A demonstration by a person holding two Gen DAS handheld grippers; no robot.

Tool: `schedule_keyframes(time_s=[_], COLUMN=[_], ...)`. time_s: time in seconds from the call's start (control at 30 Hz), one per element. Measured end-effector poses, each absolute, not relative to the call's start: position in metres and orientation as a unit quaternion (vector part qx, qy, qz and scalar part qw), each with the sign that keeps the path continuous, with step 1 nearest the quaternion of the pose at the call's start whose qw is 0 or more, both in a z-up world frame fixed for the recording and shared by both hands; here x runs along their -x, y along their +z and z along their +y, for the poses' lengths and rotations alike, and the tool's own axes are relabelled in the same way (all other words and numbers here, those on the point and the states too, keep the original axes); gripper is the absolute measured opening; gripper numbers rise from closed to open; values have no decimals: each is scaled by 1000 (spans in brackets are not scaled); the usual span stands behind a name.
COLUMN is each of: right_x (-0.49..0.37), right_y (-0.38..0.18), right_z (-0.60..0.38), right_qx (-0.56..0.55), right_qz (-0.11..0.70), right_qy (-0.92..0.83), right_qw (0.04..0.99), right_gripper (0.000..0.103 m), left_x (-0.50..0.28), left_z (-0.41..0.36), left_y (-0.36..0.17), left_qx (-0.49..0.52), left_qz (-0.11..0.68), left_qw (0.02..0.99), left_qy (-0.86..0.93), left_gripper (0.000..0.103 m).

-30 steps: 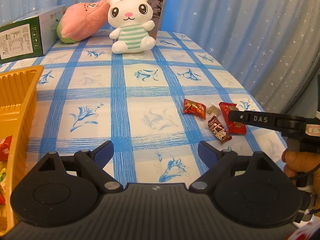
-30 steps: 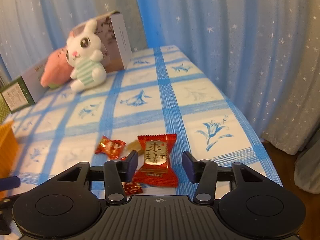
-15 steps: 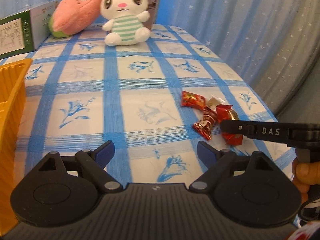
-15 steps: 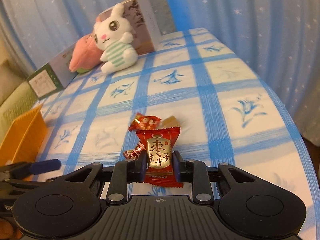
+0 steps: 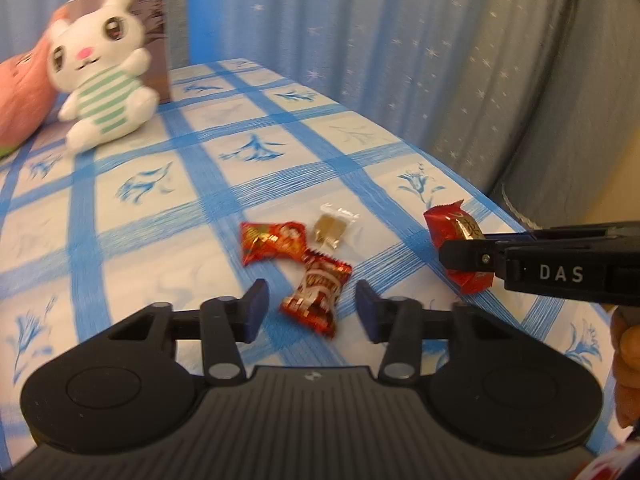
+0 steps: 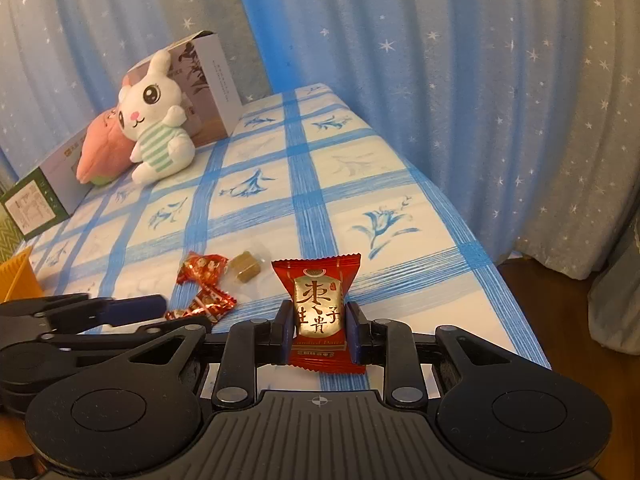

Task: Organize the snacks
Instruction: 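Grasp the large red gold-lettered packet with the right gripper while the left gripper grasps a brown-red candy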

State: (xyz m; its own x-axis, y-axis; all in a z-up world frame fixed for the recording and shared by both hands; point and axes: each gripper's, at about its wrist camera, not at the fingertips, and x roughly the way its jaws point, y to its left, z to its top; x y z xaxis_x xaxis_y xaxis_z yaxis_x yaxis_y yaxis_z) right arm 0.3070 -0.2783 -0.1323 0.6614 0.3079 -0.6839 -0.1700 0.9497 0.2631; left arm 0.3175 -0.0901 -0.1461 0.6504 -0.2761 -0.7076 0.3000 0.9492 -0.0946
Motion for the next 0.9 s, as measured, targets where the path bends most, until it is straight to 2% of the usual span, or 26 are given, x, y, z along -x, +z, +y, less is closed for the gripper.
schedule_keyframes(time_s=[0.03, 0.2, 0.27, 0.63, 0.9], right_x=[-308, -308, -308, -286, -231], right_y=[-133, -133, -132, -122, -99], right_z=[-279, -281, -281, -267, -246], right_qx=[-89, -89, -89, -78, -100], right_qz=[389, 389, 389, 385, 379], right_qy=[131, 127, 127, 147, 159], right_qw=[907, 908, 908, 908, 906], right_gripper=[27, 27, 27, 27, 27], left_x=[-320, -326, -324, -270, -210], left_z=[-92, -100, -100, -79, -57], left_y=[-148, -153, -152, -132, -92], left_qx=[-20, -41, -41, 10, 36], left_qz=[387, 394, 395, 402, 382], left_qw=[908, 902, 903, 909, 920], left_qy=[-161, -170, -166, -108, -86], left_gripper=[38, 21, 19, 18, 18])
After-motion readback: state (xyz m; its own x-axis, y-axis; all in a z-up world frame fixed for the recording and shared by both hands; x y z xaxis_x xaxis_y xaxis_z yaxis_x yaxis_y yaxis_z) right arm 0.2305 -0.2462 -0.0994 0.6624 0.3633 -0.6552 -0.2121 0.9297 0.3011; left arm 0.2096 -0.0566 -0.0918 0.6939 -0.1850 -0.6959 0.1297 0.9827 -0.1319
